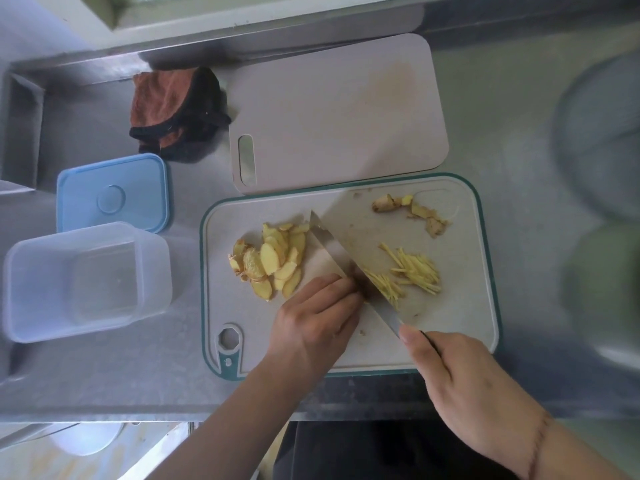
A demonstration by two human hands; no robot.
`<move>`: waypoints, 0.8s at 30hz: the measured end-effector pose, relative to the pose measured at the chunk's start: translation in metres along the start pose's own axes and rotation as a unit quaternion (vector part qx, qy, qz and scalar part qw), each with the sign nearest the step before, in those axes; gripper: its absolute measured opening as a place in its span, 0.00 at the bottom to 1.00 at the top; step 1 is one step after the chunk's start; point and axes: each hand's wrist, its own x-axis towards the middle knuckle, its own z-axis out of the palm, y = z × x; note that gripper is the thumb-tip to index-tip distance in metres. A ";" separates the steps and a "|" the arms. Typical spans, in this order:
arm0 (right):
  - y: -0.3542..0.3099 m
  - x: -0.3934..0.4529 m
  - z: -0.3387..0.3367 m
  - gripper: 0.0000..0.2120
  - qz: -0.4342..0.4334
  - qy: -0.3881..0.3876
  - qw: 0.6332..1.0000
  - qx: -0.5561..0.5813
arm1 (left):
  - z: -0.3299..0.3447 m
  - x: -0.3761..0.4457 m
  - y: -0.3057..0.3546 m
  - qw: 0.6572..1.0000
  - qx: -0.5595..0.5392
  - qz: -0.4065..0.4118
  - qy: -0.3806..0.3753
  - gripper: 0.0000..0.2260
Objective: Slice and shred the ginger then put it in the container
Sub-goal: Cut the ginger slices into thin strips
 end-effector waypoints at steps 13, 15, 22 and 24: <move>-0.003 -0.011 -0.004 0.30 -0.014 -0.003 1.000 0.003 | -0.002 -0.003 -0.005 1.000 -0.005 0.020 -0.007 0.03; -0.001 -0.011 -0.003 0.31 -0.014 -0.004 1.000 0.001 | -0.001 -0.004 -0.006 1.000 -0.005 0.020 -0.006 0.03; -0.006 -0.012 -0.005 0.26 0.006 -0.021 1.000 0.015 | -0.001 -0.004 -0.005 1.000 -0.002 0.024 -0.001 0.03; -0.007 -0.012 -0.006 0.26 0.006 -0.027 1.000 0.012 | -0.001 -0.004 -0.005 1.000 -0.001 0.025 -0.006 0.03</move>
